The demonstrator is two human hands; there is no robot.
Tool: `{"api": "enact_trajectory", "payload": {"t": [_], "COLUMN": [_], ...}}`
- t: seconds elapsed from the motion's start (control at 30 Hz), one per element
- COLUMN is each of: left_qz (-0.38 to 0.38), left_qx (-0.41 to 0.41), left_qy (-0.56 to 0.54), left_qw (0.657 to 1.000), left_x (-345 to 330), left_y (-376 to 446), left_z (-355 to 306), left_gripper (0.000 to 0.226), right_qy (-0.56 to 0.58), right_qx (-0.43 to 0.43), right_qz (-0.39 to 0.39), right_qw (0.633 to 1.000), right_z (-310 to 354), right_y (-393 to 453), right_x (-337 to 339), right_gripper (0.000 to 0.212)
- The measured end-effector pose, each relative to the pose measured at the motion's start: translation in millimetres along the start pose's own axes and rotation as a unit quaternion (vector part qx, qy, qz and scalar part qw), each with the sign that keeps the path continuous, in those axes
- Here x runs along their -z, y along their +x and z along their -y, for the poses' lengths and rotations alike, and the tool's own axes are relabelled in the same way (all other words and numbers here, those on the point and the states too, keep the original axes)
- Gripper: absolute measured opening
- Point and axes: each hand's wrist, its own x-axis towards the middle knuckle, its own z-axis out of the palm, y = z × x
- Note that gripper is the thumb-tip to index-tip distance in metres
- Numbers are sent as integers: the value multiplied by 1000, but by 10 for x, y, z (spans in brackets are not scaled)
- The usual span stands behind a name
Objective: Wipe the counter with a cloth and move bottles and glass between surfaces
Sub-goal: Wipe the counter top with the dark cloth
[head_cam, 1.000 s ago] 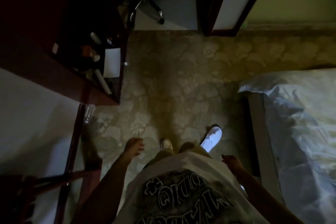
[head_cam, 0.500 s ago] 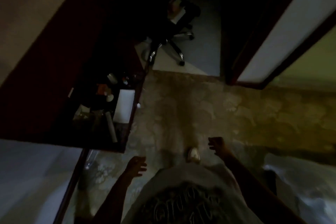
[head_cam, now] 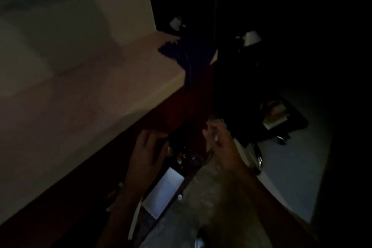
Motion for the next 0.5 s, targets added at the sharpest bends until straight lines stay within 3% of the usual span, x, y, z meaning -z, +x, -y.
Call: {"api": "enact_trajectory", "payload": {"t": [0.1, 0.2, 0.37, 0.43, 0.5], "left_qz": [-86, -98, -71, -62, -60], "left_qx": [-69, -61, -15, 11, 50], "left_qy": [56, 132, 172, 191, 212], "left_qw": [992, 984, 982, 979, 974], "left_x": [245, 228, -20, -156, -237], "left_y": [904, 1497, 2155, 2267, 2328], "left_z": [-200, -149, -165, -161, -142], "left_gripper": [27, 31, 38, 41, 45], "right_qy": [-99, -205, -364, -423, -443], "right_qx": [169, 271, 294, 290, 307], "right_qz": [8, 9, 100, 166, 183], "right_qw": [981, 940, 878, 842, 822], "right_z": [578, 970, 1010, 817, 657], "right_y": [1040, 1885, 3070, 3275, 3364], "right_x": [28, 132, 181, 86, 20], "right_gripper": [37, 38, 62, 75, 79]}}
